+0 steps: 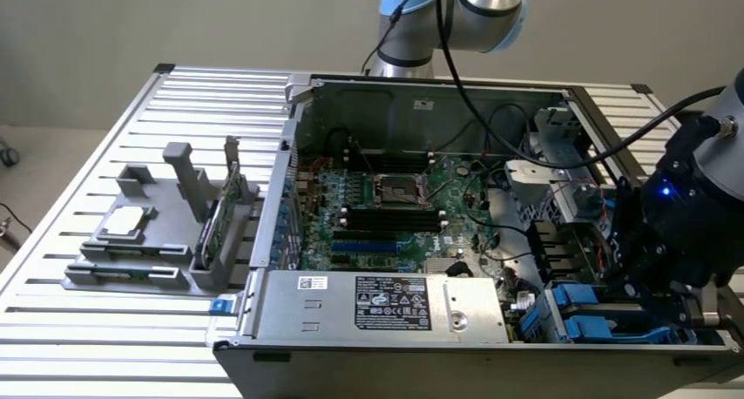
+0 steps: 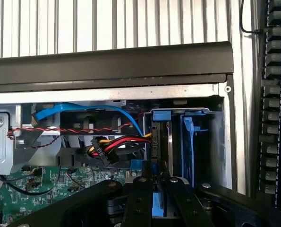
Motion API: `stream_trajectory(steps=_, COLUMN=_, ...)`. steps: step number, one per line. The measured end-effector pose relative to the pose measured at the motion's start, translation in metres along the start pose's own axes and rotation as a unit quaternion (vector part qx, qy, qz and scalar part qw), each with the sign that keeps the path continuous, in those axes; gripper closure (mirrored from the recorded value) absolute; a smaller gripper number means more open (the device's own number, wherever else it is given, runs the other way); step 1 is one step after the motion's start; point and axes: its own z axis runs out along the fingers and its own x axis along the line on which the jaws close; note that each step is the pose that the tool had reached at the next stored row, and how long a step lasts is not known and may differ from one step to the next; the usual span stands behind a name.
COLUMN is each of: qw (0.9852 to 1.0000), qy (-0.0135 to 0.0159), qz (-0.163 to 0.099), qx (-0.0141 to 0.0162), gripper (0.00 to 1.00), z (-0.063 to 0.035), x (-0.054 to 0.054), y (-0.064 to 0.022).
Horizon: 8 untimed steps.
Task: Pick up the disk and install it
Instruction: 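Insert the second disk wire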
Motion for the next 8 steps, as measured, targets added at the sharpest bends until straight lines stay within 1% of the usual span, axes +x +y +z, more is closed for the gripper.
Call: stream_trajectory(steps=8, qw=1.0, qy=0.0029, qz=0.0, qx=0.0001, gripper=0.84, z=0.0006, x=-0.0023, y=0.0)
